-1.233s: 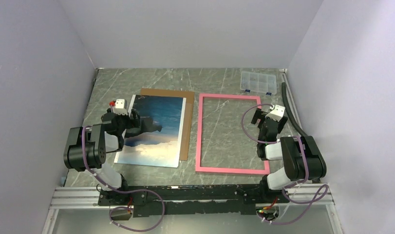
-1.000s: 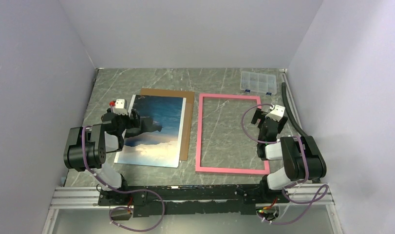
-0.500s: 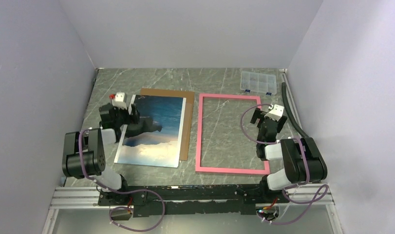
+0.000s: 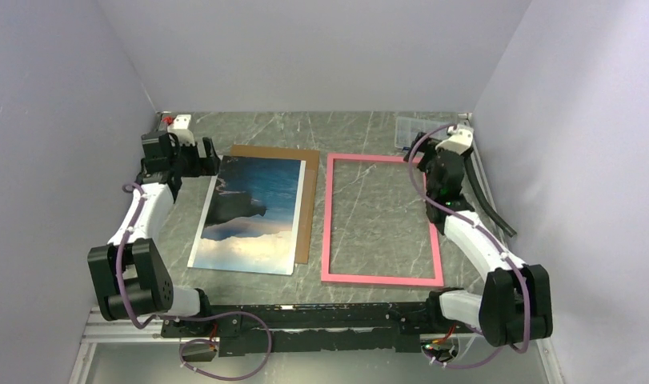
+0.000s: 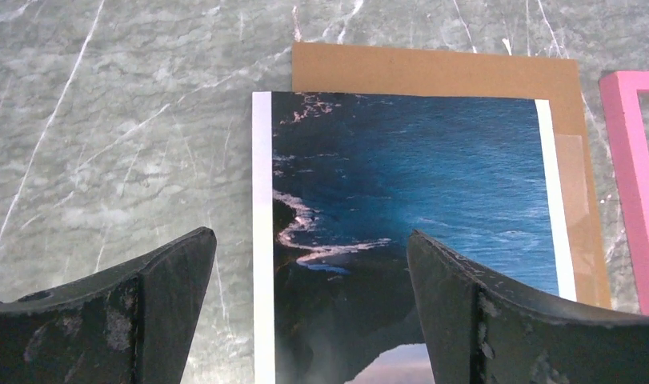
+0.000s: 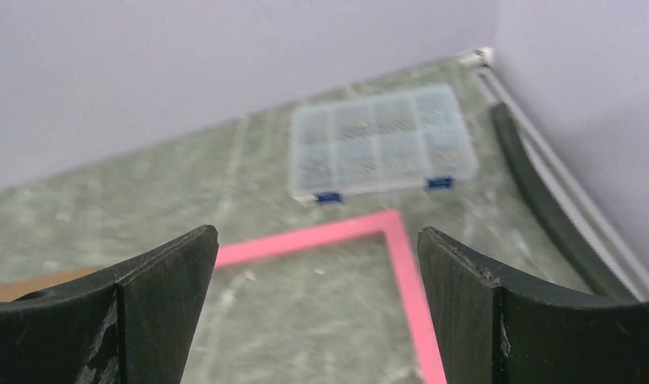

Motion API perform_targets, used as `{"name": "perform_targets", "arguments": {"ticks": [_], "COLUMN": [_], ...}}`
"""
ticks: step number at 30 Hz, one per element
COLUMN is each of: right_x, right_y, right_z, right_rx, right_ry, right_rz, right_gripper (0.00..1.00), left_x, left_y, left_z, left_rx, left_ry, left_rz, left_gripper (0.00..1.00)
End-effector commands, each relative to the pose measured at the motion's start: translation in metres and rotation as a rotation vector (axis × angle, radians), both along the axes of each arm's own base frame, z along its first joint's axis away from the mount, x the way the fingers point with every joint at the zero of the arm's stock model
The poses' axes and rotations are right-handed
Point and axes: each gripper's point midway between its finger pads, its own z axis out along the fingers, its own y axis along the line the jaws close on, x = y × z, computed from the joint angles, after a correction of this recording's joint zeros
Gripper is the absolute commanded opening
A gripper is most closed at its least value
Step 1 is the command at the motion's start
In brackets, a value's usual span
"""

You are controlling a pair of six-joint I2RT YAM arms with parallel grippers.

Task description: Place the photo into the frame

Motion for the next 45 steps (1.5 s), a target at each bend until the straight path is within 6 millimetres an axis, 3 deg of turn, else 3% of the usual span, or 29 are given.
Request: {"name": "perform_targets", "arguments": {"ticks": [1, 4, 7, 14, 16, 21, 25, 33, 45], "right_x": [0.001, 0.002, 0.006, -0.011, -0.021, -0.039, -0.047, -0.056, -0.075], "right_y": [0.035, 0.066, 0.096, 0.172, 0.195, 0.244, 0.263, 0.294, 0.293], "right_z": [0.006, -0.001, -0.022, -0.062, -0.081, -0.107, -0.129, -0.148, -0.19], "right_rx": [0.261, 0.346, 0.372, 0.14, 0.104, 0.015, 0.011, -0.059, -0.039], "right_ry": [0.082, 0.125, 0.271, 0.5, 0.598, 0.652, 0.704, 0.726, 0.799], "right_rz": [0.139, 0.294, 0.361, 0.287, 0.292, 0.314, 0.291, 0.307, 0.314], "right_gripper": [1.0, 1.0, 1.0, 1.0, 1.0, 1.0, 1.0, 0.97, 0.82], "left_x": [-0.014, -0.016, -0.02, -0.02, -0.02, -0.021, -0.024, -0.031, -0.04], "left_y": [0.007, 0.009, 0.011, 0.016, 0.021, 0.026, 0.027, 0.024, 0.021], "left_z": [0.03, 0.046, 0.051, 0.049, 0.046, 0.041, 0.041, 0.039, 0.026], "left_rx": [-0.047, -0.05, -0.048, -0.042, -0.044, -0.085, -0.086, -0.08, -0.063], "left_ry": [0.044, 0.04, 0.043, 0.073, 0.099, 0.14, 0.163, 0.196, 0.258], "left_rz": [0.074, 0.082, 0.085, 0.101, 0.118, 0.117, 0.107, 0.086, 0.037], "left_gripper": [0.95, 0.95, 0.95, 0.95, 0.95, 0.95, 0.95, 0.95, 0.95]}}
